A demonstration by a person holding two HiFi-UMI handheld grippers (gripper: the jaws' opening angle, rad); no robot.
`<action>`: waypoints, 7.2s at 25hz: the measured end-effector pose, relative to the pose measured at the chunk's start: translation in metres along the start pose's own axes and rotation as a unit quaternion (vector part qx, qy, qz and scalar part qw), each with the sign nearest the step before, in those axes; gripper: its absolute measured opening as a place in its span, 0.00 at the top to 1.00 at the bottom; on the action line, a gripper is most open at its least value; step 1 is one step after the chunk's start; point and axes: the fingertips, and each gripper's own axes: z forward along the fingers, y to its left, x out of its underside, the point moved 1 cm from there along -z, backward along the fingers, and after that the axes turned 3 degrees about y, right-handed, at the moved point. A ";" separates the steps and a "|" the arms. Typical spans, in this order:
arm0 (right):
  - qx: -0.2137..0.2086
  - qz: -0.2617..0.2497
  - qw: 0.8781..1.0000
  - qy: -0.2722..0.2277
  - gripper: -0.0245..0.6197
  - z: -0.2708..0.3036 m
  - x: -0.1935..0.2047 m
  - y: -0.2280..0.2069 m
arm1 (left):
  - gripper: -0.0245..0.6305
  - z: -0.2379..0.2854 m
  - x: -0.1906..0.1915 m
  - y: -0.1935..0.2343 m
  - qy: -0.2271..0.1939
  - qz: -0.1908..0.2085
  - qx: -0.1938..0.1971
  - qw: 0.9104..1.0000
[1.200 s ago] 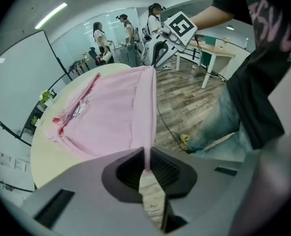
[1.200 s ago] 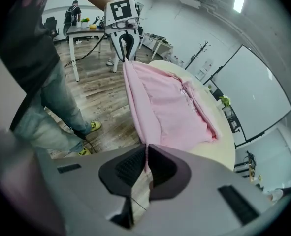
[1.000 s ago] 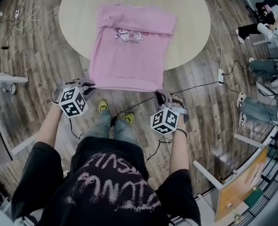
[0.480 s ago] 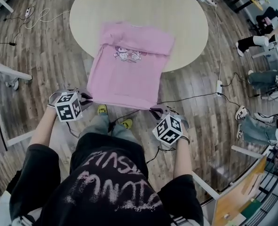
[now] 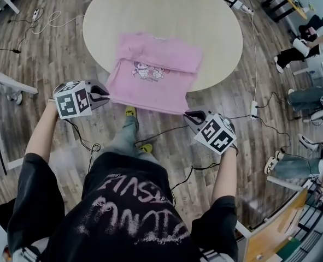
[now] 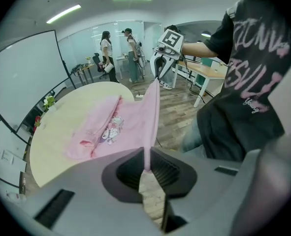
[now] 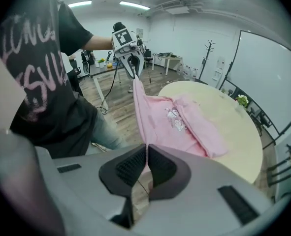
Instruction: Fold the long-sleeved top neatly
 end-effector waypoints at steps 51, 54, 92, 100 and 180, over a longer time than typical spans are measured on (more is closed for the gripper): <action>0.241 0.170 0.956 0.001 0.95 0.092 -0.018 -0.356 | 0.90 0.115 0.009 0.383 -0.065 -0.118 -0.109 0.985; 0.241 0.163 0.957 -0.003 0.95 0.074 -0.014 -0.343 | 0.95 0.099 -0.003 0.371 -0.084 -0.125 -0.117 0.982; -0.025 -0.424 0.904 -0.035 0.54 0.092 0.075 -0.304 | 0.82 0.218 -0.218 0.125 -0.013 -0.416 -0.244 0.876; -0.060 -0.505 0.860 -0.044 0.41 0.126 0.058 -0.295 | 0.57 0.251 -0.231 0.122 0.036 -0.406 -0.250 0.878; -0.156 -0.460 0.874 0.009 0.74 0.275 -0.238 -0.211 | 0.87 0.109 0.059 0.178 -0.167 -0.506 -0.123 0.837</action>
